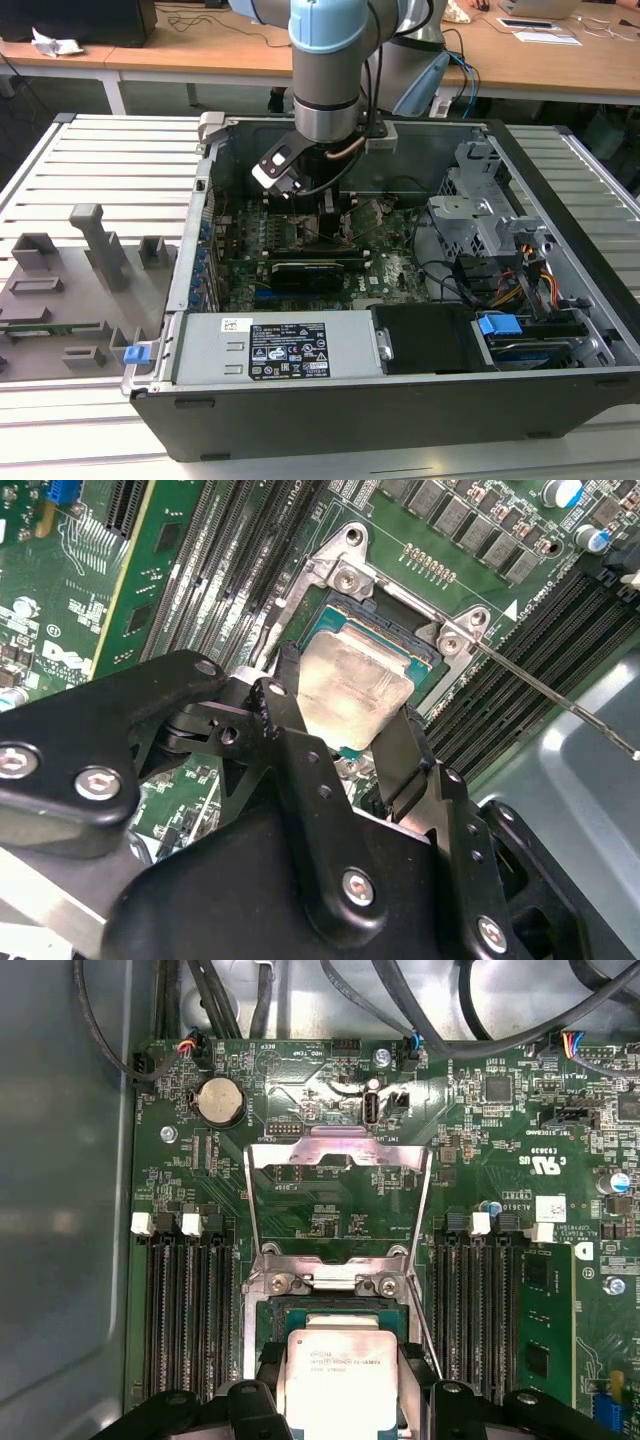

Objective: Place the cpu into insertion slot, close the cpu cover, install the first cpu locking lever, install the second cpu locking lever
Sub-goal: 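Place the cpu into insertion slot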

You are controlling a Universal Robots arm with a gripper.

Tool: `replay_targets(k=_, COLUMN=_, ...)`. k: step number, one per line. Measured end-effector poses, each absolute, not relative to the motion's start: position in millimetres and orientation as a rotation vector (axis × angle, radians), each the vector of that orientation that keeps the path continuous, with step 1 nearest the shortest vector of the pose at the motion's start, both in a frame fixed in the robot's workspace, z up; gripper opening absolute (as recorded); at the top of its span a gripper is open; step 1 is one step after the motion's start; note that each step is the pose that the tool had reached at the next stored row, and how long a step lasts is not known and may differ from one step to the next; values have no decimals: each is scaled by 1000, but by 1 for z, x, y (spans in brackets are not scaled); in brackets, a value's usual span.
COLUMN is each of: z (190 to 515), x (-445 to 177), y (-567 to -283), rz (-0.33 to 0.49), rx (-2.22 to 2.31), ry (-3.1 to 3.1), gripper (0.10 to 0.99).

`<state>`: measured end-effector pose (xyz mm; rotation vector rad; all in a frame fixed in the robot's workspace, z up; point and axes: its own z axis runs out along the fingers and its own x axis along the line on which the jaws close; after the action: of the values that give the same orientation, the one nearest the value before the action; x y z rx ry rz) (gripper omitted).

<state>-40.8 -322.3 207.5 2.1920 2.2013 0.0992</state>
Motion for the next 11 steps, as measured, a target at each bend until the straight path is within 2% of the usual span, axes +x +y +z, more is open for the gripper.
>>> replay_targets(k=11, z=202, x=-42, y=-321, rz=98, rx=2191, ry=2202, gripper=533)
